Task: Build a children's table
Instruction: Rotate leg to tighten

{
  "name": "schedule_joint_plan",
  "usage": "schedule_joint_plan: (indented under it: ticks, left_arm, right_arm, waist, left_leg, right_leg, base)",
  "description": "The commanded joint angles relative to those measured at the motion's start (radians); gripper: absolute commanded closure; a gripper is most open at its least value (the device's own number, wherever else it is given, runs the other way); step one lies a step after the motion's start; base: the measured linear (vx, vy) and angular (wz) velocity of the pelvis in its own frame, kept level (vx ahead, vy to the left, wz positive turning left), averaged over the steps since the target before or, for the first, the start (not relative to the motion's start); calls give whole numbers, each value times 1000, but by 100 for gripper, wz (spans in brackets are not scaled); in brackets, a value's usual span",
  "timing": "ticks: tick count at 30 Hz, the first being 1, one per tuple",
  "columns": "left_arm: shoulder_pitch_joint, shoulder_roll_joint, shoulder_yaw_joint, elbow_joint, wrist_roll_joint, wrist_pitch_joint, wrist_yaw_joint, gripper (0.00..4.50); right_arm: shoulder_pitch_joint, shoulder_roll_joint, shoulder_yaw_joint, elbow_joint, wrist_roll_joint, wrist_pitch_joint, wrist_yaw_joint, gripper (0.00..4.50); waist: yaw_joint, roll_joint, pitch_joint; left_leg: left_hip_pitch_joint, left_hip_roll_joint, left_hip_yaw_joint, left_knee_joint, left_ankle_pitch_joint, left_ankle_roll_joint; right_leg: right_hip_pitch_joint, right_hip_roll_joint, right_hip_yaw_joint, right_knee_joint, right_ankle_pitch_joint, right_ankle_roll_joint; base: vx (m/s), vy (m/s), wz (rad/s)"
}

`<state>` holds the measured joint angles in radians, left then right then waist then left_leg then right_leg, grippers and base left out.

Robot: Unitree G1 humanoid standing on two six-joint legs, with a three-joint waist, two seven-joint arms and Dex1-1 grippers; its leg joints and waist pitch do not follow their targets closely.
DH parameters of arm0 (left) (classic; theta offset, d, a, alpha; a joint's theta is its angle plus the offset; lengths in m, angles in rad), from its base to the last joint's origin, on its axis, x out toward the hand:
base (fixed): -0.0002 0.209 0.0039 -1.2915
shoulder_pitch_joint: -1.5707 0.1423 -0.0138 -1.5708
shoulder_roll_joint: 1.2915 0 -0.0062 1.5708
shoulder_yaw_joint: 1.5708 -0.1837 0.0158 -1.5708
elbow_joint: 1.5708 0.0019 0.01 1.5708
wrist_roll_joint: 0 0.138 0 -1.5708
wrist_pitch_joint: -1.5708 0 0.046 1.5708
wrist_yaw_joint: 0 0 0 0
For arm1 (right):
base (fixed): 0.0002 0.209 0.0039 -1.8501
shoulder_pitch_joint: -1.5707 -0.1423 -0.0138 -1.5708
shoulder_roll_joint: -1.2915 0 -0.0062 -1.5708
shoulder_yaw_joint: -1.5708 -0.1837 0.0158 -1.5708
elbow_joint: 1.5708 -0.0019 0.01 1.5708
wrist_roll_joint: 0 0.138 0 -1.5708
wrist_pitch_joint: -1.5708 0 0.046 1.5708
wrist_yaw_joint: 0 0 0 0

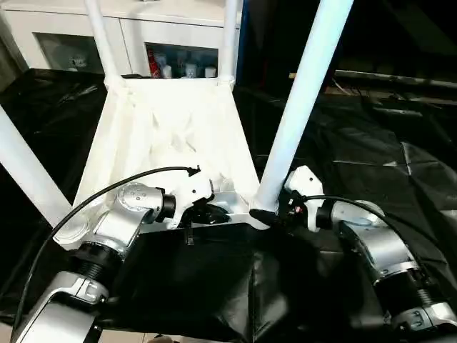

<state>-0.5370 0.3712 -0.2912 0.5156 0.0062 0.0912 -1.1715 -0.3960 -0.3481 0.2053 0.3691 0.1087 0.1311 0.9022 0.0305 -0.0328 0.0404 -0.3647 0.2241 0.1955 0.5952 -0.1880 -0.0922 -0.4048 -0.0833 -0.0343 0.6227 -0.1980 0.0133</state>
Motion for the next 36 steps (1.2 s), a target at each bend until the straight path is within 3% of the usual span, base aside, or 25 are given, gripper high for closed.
schedule_joint_plan:
  ticks: [1, 2, 7, 9, 13, 16, 17, 20, 21, 22, 27, 33, 34, 36]
  left_arm:
    - [52, -18, -26, 26, -12, 20, -12, 450]
    - [51, -20, -23, 25, -14, 21, -8, 450]
    - [37, -43, -1, 37, -14, 28, 46, 450]
    - [11, -101, 13, 69, 3, 37, 150, 450]
    - [-12, -161, 8, 94, 29, 57, 243, 450]
    - [-34, -221, 4, 118, 56, 68, 343, 450]
    - [-45, -254, -2, 130, 68, 73, 387, 450]
    - [-61, -311, -34, 145, 101, 70, 441, 450]
    - [-61, -314, -40, 145, 105, 63, 435, 450]
    - [-61, -314, -40, 145, 105, 63, 433, 450]
    - [-45, -276, -35, 123, 90, 57, 367, 450]
    - [-12, -144, -29, 84, 63, 45, 173, 450]
    - [-2, -93, -38, 64, 54, 57, 93, 450]
    - [5, -55, -48, 48, 48, 59, 32, 450]
  right_arm:
    - [-13, -8, -19, 21, -4, -10, -22, 122]
    - [-11, -4, -21, 25, -2, -10, -26, 144]
    - [-8, 24, -48, 48, 4, -3, -81, 169]
    - [1, 103, -92, 98, 0, 13, -241, 173]
    - [10, 202, -125, 154, -9, 30, -425, 175]
    - [1, 279, -117, 208, -39, 29, -554, 175]
    - [-6, 316, -101, 230, -59, 25, -605, 175]
    - [-17, 375, -64, 243, -78, -3, -619, 175]
    - [-17, 376, -69, 232, -64, -10, -590, 120]
    - [-17, 375, -71, 230, -62, -11, -586, 106]
    - [-17, 324, -71, 196, -49, -35, -479, 98]
    - [-16, 166, -55, 116, -1, -47, -212, 98]
    - [-12, 112, -42, 83, 17, -40, -113, 98]
    - [-9, 79, -35, 65, 29, -31, -52, 98]
  waist:
    - [3, -13, -52]
    - [2, -15, -52]
    - [-1, -14, -50]
    - [-4, -14, -48]
    - [-7, -9, -49]
    - [-11, -3, -49]
    - [-14, -6, -47]
    - [-18, -1, -48]
    - [-19, -3, -49]
    - [-19, -3, -50]
    - [-18, -7, -53]
    - [-16, -8, -58]
    - [-13, -17, -59]
    - [-12, -7, -60]
  left_leg:
    - [5, 5, -1, -69, -196, 42]
    - [5, 5, -1, -69, -199, 42]
    - [5, 4, -1, -71, -218, 33]
    - [4, 3, -1, -72, -227, 24]
    - [8, 2, -4, -75, -249, 2]
    - [10, 2, -5, -78, -274, -7]
    - [11, 1, -6, -79, -295, -16]
    - [17, 1, -11, -84, -349, -26]
    - [22, 0, -10, -85, -373, -19]
    - [21, -1, -12, -85, -375, -16]
    - [11, 0, -13, -88, -349, 4]
    - [4, 3, -9, -82, -272, 46]
    - [5, 3, -8, -81, -250, 51]
    - [5, 7, -6, -80, -217, 61]
  right_leg:
    - [39, -39, 30, -78, -211, -194]
    - [39, -38, 30, -79, -211, -197]
    - [38, -37, 30, -82, -238, -195]
    - [34, -38, 31, -86, -270, -185]
    - [31, -38, 30, -94, -318, -166]
    - [26, -34, 30, -96, -311, -162]
    - [25, -35, 30, -99, -333, -158]
    - [25, -34, 26, -106, -371, -135]
    - [23, -33, 26, -111, -381, -130]
    - [25, -34, 26, -111, -379, -128]
    - [31, -34, 26, -107, -322, -139]
    - [42, -38, 25, -97, -227, -182]
    - [47, -38, 24, -94, -207, -188]
    - [45, -39, 26, -84, -146, -211]
  base:
    - [0, 0, 0]
    - [0, 0, 0]
    - [0, 0, 0]
    - [0, 0, 0]
    - [0, 0, 0]
    - [0, 0, 0]
    - [0, 0, 0]
    - [0, 0, 0]
    - [0, 0, 0]
    - [0, 0, 0]
    - [0, 0, 0]
    - [0, 0, 0]
    - [0, 0, 0]
    - [0, 0, 0]
